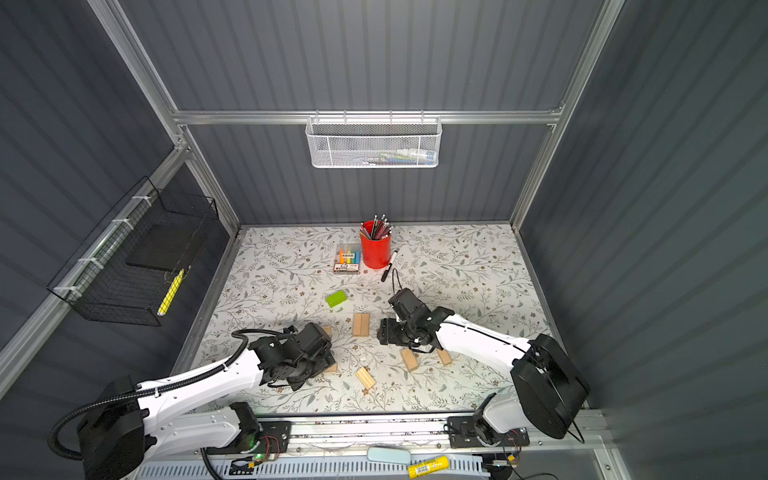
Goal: Build the wood block tower
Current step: 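Open both grippers and lift them away toward the remaining blocks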
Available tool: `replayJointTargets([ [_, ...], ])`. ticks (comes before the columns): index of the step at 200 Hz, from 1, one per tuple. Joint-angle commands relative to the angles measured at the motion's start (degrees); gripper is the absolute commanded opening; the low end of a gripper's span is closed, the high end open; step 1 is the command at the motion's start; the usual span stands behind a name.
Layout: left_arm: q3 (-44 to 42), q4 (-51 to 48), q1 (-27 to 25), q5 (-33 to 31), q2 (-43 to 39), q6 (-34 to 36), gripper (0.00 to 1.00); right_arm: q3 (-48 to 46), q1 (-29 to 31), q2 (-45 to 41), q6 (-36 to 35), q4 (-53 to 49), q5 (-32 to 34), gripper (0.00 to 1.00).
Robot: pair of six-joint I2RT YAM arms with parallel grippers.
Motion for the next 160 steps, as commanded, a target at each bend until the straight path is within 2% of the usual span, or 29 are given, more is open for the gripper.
replayJointTargets([
  [1, -1.03, 4.16, -0.48, 2.09, 2.12, -2.95, 0.86, -0.62, -0.22, -0.13, 0.10, 0.72, 0.21, 0.75],
  [31, -0.31, 7.10, -0.39, 1.54, 4.43, -1.10, 0.83, -1.05, -0.67, -0.47, 0.21, 0.92, 0.67, 0.79],
  [76, 1.31, 7.09, -0.36, 0.27, 8.16, 1.20, 0.73, -1.32, -1.45, -0.41, 0.13, 1.00, 0.50, 0.84],
  [99, 2.71, 6.38, -0.33, -1.17, 9.64, 2.91, 0.71, -1.46, -1.63, -0.41, 0.13, 0.81, 0.40, 0.85],
  [160, 7.80, 3.49, -0.25, -3.51, 14.84, 8.60, 0.54, -2.10, -2.26, -0.42, 0.23, 1.04, 0.12, 0.88],
])
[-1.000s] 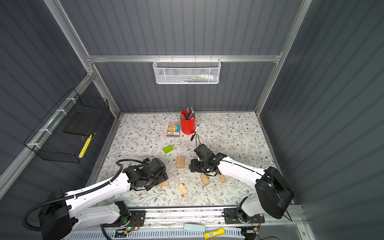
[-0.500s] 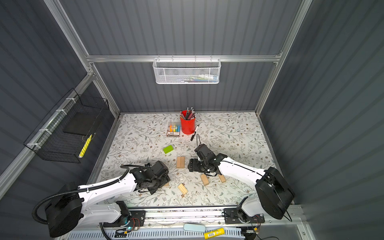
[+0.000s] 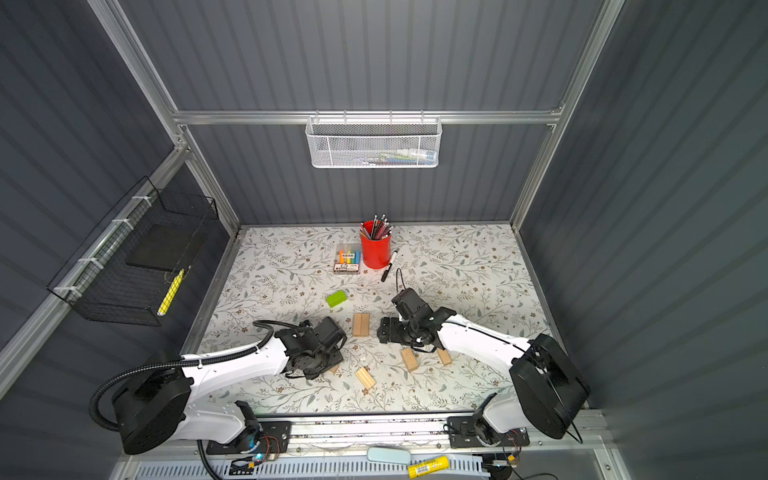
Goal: Build the wood block tower
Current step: 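Open both grippers and lift them away toward the remaining blocks, then grasp a long wooden block with the left gripper and carry it toward the standing blocks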
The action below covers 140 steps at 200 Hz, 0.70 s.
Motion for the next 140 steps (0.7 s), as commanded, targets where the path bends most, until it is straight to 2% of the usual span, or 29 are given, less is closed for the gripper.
replayJointTargets([
  [1, 3.16, -3.33, -0.29, -2.17, 2.03, 3.79, 0.54, -0.71, -0.43, -0.42, 0.18, -0.22, 0.19, 0.88],
  [54, 4.31, -5.28, -0.25, -2.55, 3.88, 6.51, 0.40, -1.24, -0.85, -0.48, 0.49, 0.16, -0.62, 0.89],
  [140, 5.99, -4.62, -0.25, -0.65, 7.60, 10.56, 0.33, -1.31, -1.31, -0.64, 0.78, 0.52, -1.24, 0.90],
])
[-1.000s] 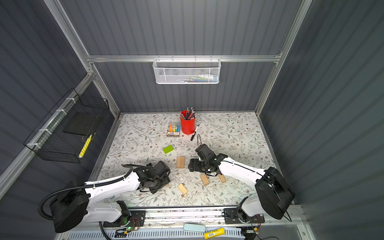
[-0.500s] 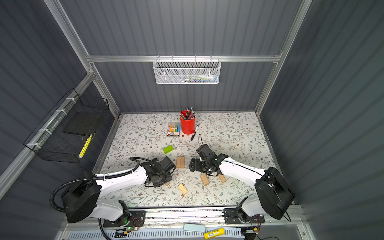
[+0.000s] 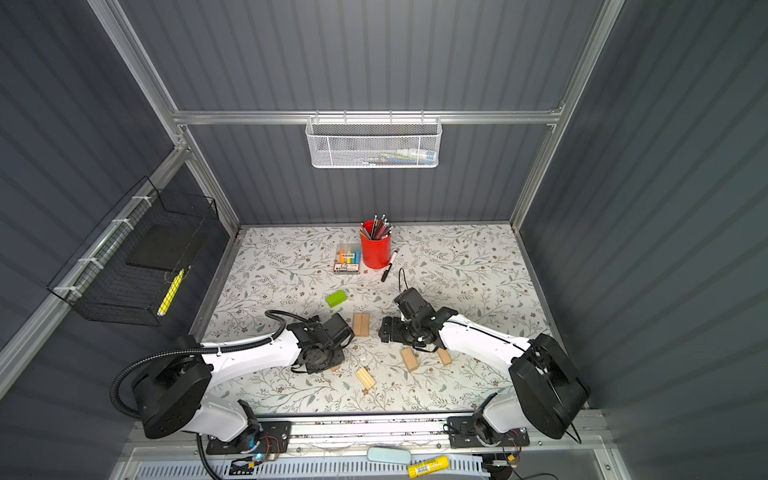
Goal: Build the wood block tower
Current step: 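Grasp a long wooden block with the left gripper and carry it toward the standing blocks, then stand the held block upright beside the standing blocks with the left gripper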
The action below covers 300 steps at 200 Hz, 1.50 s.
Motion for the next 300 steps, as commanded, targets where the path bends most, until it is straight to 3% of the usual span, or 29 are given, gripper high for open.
replayJointTargets([
  [1, 1.99, -1.85, -0.25, 0.65, 1.40, 2.48, 0.33, -0.68, -0.19, -0.66, 0.56, 0.08, -0.46, 0.90],
  [70, 3.75, -4.17, -0.38, -0.99, 0.27, 6.73, 0.24, -0.46, -0.45, -1.62, 0.83, 0.01, -1.29, 0.91],
  [131, 10.23, -6.75, -0.20, -2.87, -2.40, 19.11, 0.17, -0.17, -2.34, -5.37, 1.25, -1.62, -2.27, 0.92],
  [182, 19.85, -7.81, 2.42, -1.62, 4.83, 28.60, 0.16, -0.65, -5.36, -7.33, 2.05, -1.42, -2.98, 0.93],
  [225, 25.46, -6.44, 6.07, 3.69, 11.87, 34.45, 0.15, -2.45, -8.23, -9.01, 3.16, 0.14, -4.33, 0.94],
  [300, 30.81, -7.10, 6.70, 4.40, 19.57, 34.89, 0.14, -2.97, -9.53, -9.25, 2.94, 0.68, -4.07, 0.95],
])
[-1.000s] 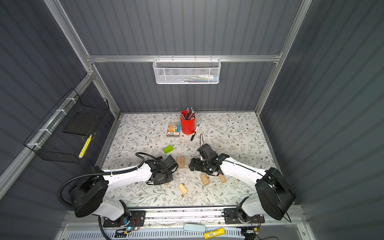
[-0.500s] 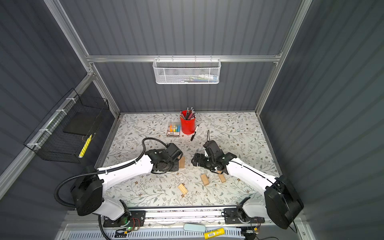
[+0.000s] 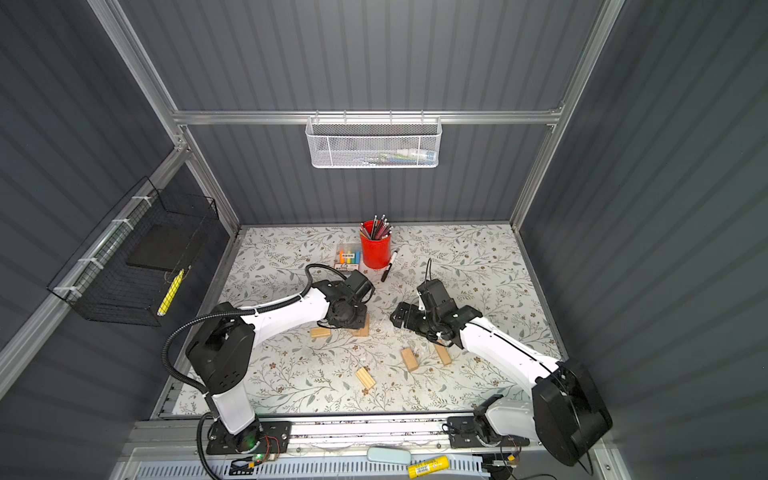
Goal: Build the wood block tower
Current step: 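Stand the held block upright beside the standing blocks with the left gripper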
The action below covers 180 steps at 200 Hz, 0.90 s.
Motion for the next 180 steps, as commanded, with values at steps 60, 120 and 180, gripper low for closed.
replayJointTargets([
  [60, 2.49, -1.30, 0.04, 1.33, 3.77, -1.76, 0.13, -1.61, -0.53, -0.81, 0.36, 1.25, -0.41, 0.95],
  [120, 3.80, -1.46, 0.05, 0.94, 5.31, -2.19, 0.14, -1.69, -0.66, -0.69, 0.36, 1.35, -0.36, 0.96],
  [180, 4.60, -2.17, 0.09, 1.11, 6.64, -2.94, 0.19, -1.87, -0.69, -0.72, 0.40, 1.34, -0.50, 0.96],
])
